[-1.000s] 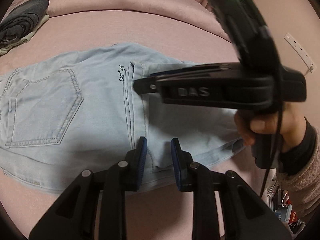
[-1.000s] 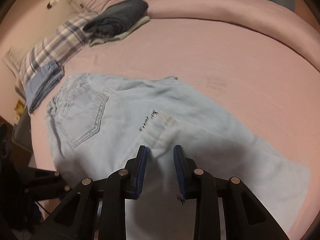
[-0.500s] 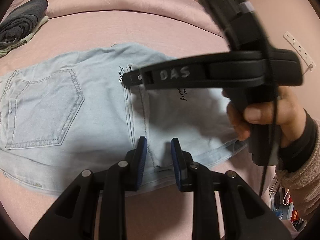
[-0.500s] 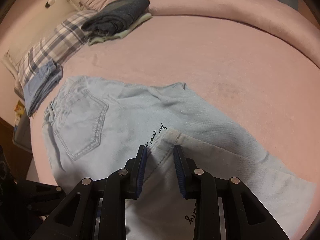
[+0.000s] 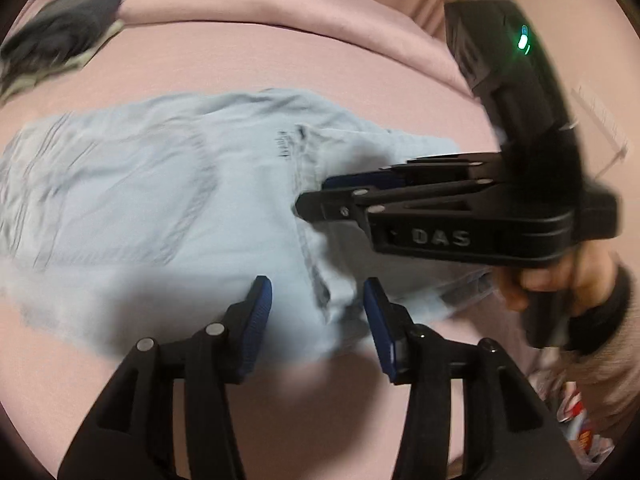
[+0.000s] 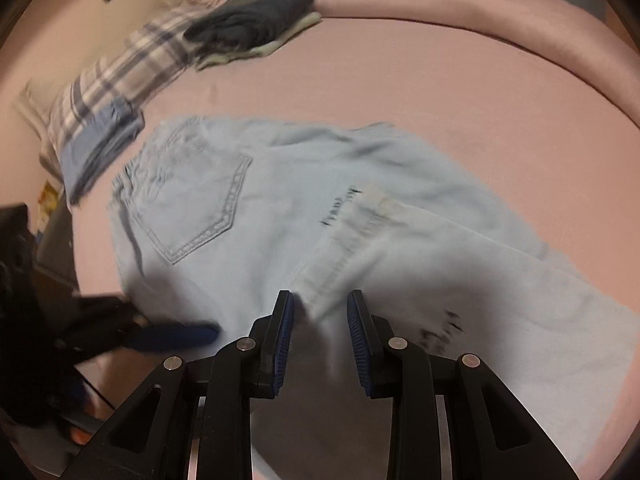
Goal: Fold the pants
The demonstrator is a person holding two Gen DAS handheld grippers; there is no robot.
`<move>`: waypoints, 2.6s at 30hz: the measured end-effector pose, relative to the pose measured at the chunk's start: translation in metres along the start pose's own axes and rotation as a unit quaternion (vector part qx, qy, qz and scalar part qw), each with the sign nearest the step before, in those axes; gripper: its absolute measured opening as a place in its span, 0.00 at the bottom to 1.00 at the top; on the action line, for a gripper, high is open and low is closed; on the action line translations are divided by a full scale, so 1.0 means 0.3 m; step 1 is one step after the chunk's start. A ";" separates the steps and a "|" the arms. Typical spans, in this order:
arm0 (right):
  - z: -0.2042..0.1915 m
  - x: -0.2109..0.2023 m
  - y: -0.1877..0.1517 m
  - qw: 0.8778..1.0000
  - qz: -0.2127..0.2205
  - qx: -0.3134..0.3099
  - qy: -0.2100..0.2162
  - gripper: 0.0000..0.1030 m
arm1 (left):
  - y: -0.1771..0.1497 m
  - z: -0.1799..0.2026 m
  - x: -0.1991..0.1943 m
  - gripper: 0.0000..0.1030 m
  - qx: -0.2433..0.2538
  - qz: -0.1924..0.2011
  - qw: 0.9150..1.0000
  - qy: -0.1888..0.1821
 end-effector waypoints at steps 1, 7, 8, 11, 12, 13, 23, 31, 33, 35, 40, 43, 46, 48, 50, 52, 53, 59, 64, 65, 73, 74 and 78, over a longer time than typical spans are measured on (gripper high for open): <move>-0.018 0.005 0.008 1.000 0.004 -0.009 -0.004 0.31 | -0.015 -0.021 -0.032 0.46 -0.009 0.007 1.000 0.002; -0.065 0.006 0.059 0.999 0.028 -0.016 -0.009 0.32 | -0.103 -0.150 -0.221 0.48 -0.062 0.042 0.996 0.037; -0.063 -0.007 0.065 0.999 0.033 -0.002 -0.001 0.32 | -0.122 -0.173 -0.245 0.48 -0.074 0.044 0.995 0.046; -0.071 -0.077 0.056 0.998 0.059 0.012 0.023 0.32 | -0.185 -0.228 -0.292 0.48 -0.121 0.049 0.990 0.046; -0.074 -0.090 0.044 0.998 0.062 0.012 0.025 0.32 | -0.204 -0.245 -0.299 0.48 -0.139 0.050 0.988 0.040; -0.073 -0.106 0.026 0.998 0.064 0.010 0.023 0.32 | -0.225 -0.264 -0.307 0.48 -0.160 0.051 0.985 0.035; -0.064 -0.031 -0.150 0.999 0.046 0.004 -0.001 0.32 | -0.309 -0.435 -0.304 0.62 -0.362 0.093 0.927 -0.017; -0.108 -0.079 -0.147 0.998 0.058 -0.002 0.004 0.32 | -0.246 -0.505 -0.301 0.74 -0.403 0.123 0.907 -0.002; -0.119 -0.081 -0.147 0.998 0.062 0.001 0.010 0.32 | -0.217 -0.514 -0.293 0.75 -0.405 0.131 0.905 0.005; -0.124 -0.085 -0.145 0.998 0.066 0.003 0.011 0.32 | -0.207 -0.521 -0.292 0.75 -0.405 0.137 0.904 0.011; -0.136 -0.093 -0.133 0.997 0.073 0.007 0.016 0.32 | -0.164 -0.573 -0.255 0.73 -0.414 0.146 0.898 0.012; -0.146 -0.095 -0.125 0.997 0.076 0.004 0.014 0.32 | -0.138 -0.583 -0.246 0.71 -0.410 0.141 0.901 0.014; -0.154 -0.092 -0.115 0.997 0.076 0.006 0.015 0.32 | -0.117 -0.583 -0.241 0.54 -0.394 0.133 0.909 0.023; -0.161 -0.087 -0.107 0.997 0.076 0.007 0.014 0.32 | -0.119 -0.579 -0.239 0.46 -0.378 0.126 0.917 0.033; -0.169 -0.081 -0.101 0.997 0.075 0.010 0.017 0.32 | -0.127 -0.579 -0.235 0.35 -0.365 0.114 0.923 0.044; -0.176 -0.070 -0.097 0.997 0.071 0.013 0.022 0.32 | -0.132 -0.583 -0.229 0.31 -0.349 0.103 0.930 0.056; -0.183 -0.061 -0.093 0.997 0.067 0.016 0.024 0.32 | -0.133 -0.584 -0.226 0.30 -0.345 0.102 0.931 0.059; -0.214 -0.007 -0.043 0.997 0.056 0.036 0.029 0.32 | -0.117 -0.576 -0.227 0.26 -0.300 0.097 0.945 0.086; -0.218 0.017 0.062 0.995 0.078 0.054 0.007 0.32 | -0.113 -0.578 -0.225 0.25 -0.280 0.094 0.951 0.097; -0.215 0.025 0.087 0.995 0.083 0.059 0.000 0.32 | -0.111 -0.578 -0.224 0.25 -0.276 0.093 0.951 0.099; -0.175 0.163 0.138 0.995 0.037 0.078 -0.044 0.32 | -0.084 -0.565 -0.222 0.25 -0.232 0.089 0.961 0.124; -0.172 0.161 0.140 0.995 0.034 0.082 -0.040 0.32 | -0.081 -0.565 -0.221 0.25 -0.229 0.089 0.961 0.125; -0.157 0.138 0.135 0.994 0.027 0.105 -0.020 0.32 | -0.076 -0.564 -0.219 0.25 -0.220 0.087 0.963 0.128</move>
Point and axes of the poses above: each gripper's, at about its wrist camera, not at the fingertips, and x roughly the way its jaws point, z to its right, y to its top, the point moved 7 cm from there along x, roughly the way its jaws point, and after that the axes turned 14 degrees about x, right-handed, at the moved point
